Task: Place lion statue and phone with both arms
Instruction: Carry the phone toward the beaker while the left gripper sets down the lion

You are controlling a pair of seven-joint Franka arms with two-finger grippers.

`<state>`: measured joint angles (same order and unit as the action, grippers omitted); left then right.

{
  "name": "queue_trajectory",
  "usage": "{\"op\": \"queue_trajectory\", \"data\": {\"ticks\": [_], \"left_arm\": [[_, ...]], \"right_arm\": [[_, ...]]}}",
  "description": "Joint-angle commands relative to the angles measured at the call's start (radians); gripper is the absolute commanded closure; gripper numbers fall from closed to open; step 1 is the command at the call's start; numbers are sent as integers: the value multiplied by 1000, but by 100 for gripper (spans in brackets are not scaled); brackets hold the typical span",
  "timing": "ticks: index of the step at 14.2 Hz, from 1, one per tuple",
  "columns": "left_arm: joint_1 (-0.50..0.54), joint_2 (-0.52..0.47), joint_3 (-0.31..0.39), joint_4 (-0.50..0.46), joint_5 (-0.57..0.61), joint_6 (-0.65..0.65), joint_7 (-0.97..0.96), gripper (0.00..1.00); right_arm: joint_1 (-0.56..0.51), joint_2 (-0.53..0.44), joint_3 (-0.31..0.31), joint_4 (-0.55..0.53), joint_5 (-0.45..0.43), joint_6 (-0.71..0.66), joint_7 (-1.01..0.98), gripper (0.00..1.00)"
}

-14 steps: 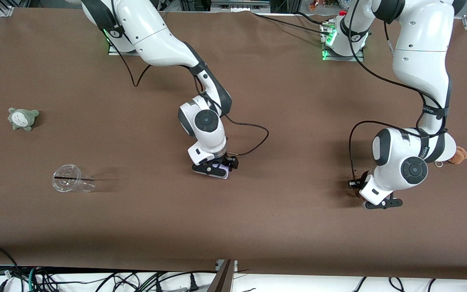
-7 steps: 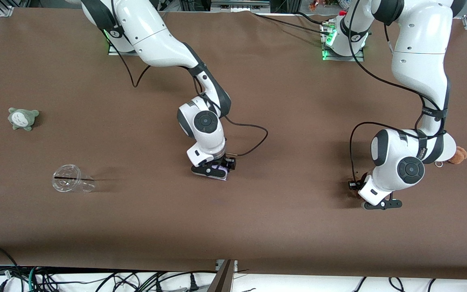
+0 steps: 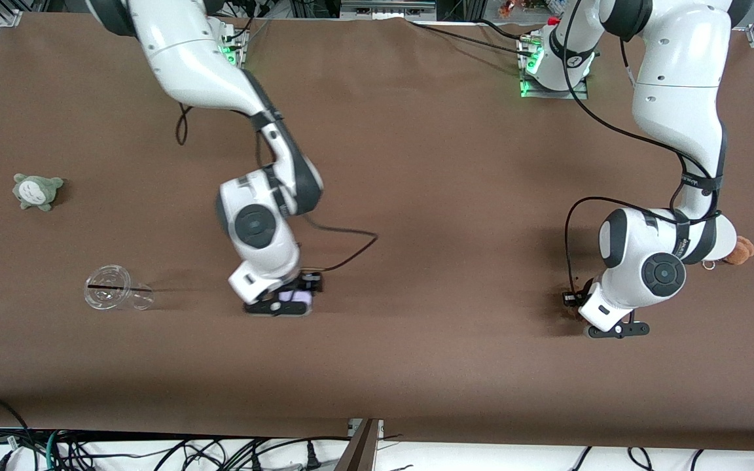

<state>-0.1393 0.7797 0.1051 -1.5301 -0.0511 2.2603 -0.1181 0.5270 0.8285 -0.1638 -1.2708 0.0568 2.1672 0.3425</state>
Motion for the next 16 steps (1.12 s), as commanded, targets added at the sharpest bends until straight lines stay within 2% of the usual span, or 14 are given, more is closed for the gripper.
{"op": "queue_trajectory", "data": {"ticks": [1, 4, 6, 8, 11, 15, 16], "left_arm": [[0, -13, 2, -10, 20, 8, 3, 90], [4, -17, 4, -10, 20, 5, 0, 73], [6, -22, 4, -10, 20, -1, -2, 49], [9, -37, 7, -10, 20, -4, -2, 35], [12, -69, 11, -10, 20, -34, -2, 30], [18, -160, 21, -12, 20, -119, 35, 23], [20, -190, 21, -15, 20, -152, 57, 17]], "right_arm": [[-94, -29, 15, -36, 15, -32, -164, 51], [-165, -29, 15, -76, 15, -30, -218, 51], [-203, -29, 15, -104, 15, -23, -261, 51], [-234, -28, 15, -116, 14, -21, -301, 51], [-280, -17, 18, -121, 14, -17, -355, 51], [-294, -6, 17, -127, 14, -4, -361, 50], [-294, -2, 17, -127, 14, 0, -361, 49]]}}
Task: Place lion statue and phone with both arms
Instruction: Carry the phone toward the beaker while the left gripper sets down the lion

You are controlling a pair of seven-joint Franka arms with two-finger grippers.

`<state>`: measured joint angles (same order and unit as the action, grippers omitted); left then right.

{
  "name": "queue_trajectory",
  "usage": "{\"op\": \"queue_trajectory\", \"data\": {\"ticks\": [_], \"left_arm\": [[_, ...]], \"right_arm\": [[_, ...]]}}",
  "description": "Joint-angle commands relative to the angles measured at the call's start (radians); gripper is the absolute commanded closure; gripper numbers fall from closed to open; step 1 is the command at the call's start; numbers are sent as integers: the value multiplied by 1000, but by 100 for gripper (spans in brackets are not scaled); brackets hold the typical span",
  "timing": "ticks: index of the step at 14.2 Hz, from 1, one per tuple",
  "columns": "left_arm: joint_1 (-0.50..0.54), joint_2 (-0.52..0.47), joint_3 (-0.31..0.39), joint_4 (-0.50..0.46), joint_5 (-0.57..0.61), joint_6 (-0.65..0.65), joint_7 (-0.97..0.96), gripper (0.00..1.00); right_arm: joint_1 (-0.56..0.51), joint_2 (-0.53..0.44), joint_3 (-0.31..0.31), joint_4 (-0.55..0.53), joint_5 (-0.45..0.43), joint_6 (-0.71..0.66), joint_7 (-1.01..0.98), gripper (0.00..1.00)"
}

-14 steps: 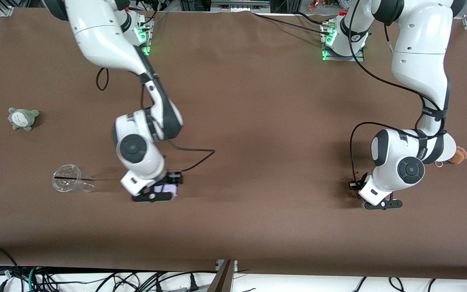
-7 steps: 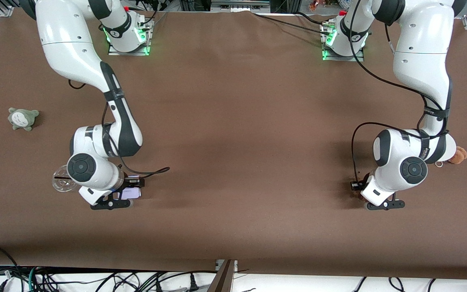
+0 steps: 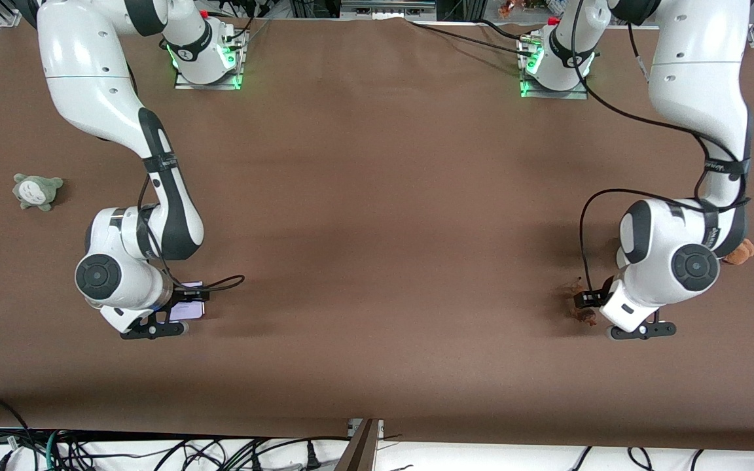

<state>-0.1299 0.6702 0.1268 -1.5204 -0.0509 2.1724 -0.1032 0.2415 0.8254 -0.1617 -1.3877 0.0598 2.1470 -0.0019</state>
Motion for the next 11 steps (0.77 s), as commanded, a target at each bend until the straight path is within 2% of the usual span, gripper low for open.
{"op": "queue_trajectory", "data": {"ticks": [1, 3, 8, 9, 10, 11], "left_arm": [[12, -110, 0, -24, 20, -95, 65, 13], [21, -182, 0, -24, 20, -164, 80, 0], [22, -374, 0, -20, 20, -383, 111, 0], [22, -400, -1, -8, 20, -394, 105, 0], [21, -405, -3, 32, 20, -407, 100, 0], [19, -403, -4, 64, 20, -428, 97, 0]], "right_arm": [[-10, 4, 14, -8, 11, 25, -16, 46], [-10, 14, 14, -8, 9, 31, -16, 45], [-22, 29, 14, -10, 2, 37, -18, 43], [-24, 29, 14, -10, 3, 42, -18, 18], [-22, 29, 14, -10, 3, 44, -16, 0], [-16, 26, 16, -5, 3, 44, -10, 0]]}}
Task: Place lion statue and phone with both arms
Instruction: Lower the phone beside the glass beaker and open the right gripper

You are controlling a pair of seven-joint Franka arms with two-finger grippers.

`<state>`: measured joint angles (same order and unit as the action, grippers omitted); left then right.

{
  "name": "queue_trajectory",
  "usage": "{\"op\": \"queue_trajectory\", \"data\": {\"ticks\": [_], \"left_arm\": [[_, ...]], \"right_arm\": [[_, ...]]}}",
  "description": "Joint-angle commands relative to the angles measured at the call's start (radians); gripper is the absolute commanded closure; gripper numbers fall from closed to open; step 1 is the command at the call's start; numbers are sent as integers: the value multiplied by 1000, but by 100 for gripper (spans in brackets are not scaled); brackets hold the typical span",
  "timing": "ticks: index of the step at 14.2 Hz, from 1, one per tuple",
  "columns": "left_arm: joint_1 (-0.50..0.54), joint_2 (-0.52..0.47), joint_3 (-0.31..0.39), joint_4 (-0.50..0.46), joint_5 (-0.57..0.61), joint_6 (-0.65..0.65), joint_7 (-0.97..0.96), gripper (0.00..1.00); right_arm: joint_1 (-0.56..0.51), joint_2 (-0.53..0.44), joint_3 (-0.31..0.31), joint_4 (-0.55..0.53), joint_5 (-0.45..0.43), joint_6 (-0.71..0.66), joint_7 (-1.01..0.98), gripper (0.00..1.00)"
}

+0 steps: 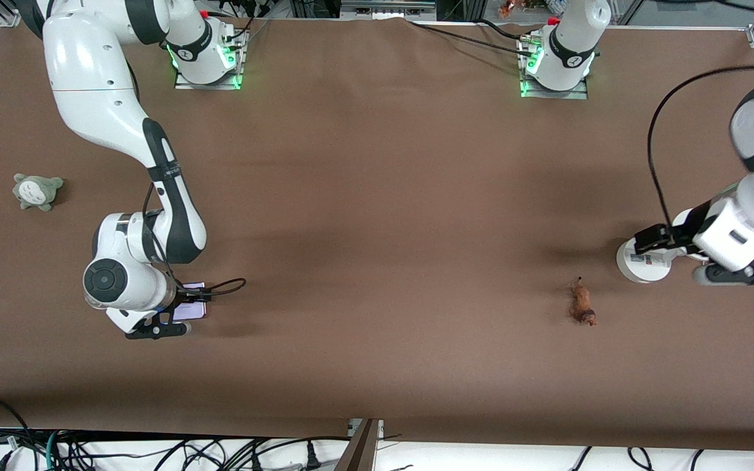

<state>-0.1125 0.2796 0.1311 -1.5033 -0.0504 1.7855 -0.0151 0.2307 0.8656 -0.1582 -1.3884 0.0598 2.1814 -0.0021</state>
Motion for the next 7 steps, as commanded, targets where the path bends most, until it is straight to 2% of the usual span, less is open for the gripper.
{"op": "queue_trajectory", "data": {"ticks": [1, 3, 7], "left_arm": [[4, -13, -5, 69, 20, -70, 12, 0], [14, -40, -4, 87, 20, -129, 26, 0], [16, -125, -13, 48, 46, -176, 66, 0]], "right_arm": [[-1, -19, 12, 2, 6, 9, -6, 0], [5, -42, 16, 18, 5, -2, -16, 0], [7, -152, 20, 22, -1, -69, -22, 0]]}}
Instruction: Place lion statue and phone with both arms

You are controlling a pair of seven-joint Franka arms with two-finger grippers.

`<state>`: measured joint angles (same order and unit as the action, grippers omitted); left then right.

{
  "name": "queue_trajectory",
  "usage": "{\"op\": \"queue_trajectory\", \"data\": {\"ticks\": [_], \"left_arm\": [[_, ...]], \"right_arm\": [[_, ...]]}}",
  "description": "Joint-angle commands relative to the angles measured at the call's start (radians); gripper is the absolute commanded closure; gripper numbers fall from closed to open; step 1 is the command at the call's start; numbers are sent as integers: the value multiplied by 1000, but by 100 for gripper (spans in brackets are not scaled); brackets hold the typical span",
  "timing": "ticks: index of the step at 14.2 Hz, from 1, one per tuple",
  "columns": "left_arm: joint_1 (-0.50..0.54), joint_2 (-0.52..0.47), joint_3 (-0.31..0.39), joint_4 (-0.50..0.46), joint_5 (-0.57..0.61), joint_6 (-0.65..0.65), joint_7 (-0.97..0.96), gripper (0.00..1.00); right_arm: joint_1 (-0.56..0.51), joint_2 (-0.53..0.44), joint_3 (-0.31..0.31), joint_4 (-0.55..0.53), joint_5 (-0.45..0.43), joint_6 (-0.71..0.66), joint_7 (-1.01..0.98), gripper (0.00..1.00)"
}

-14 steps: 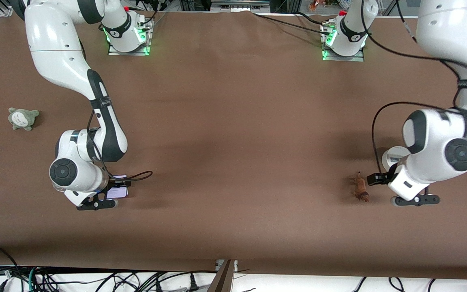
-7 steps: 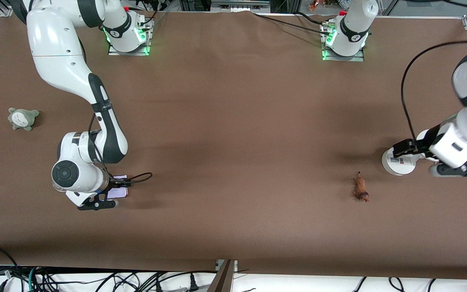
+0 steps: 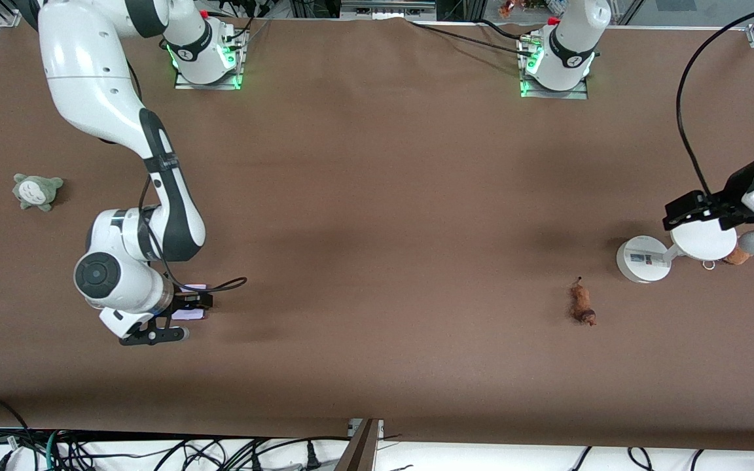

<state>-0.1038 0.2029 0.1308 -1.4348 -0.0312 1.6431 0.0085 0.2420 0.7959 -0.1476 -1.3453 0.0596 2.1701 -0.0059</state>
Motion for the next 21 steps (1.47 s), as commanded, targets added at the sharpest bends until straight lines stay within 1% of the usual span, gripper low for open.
{"op": "queue_trajectory", "data": {"ticks": [1, 4, 8, 11, 12, 16, 19, 20, 21], "left_arm": [[7, -60, -13, -24, 27, -45, 44, 0], [7, -69, -14, -26, 30, -51, 45, 0], [7, -99, -16, -38, 30, -68, 45, 0], [13, -109, -13, -39, 30, -86, 44, 0], [13, -109, -13, -39, 30, -94, 41, 0], [13, -111, -13, -39, 25, -105, 19, 0], [13, -109, -14, -39, 11, -105, -65, 0], [13, -109, -14, -39, 5, -101, -77, 0], [13, -105, -13, -39, -31, -100, -85, 0]], "right_arm": [[-3, -116, 13, -21, -1, -102, -19, 0], [11, -223, 11, -21, -7, -222, -17, 0], [11, -366, 8, -15, -7, -418, -10, 0], [10, -458, 7, -14, -9, -504, -6, 0], [11, -472, 7, -14, -10, -524, -3, 0], [10, -474, 2, -14, -50, -570, -6, 0], [5, -474, 0, -9, -53, -582, -16, 0], [6, -474, 2, 1, -60, -589, -13, 0], [7, -474, 2, 6, -61, -598, -8, 0]]}}
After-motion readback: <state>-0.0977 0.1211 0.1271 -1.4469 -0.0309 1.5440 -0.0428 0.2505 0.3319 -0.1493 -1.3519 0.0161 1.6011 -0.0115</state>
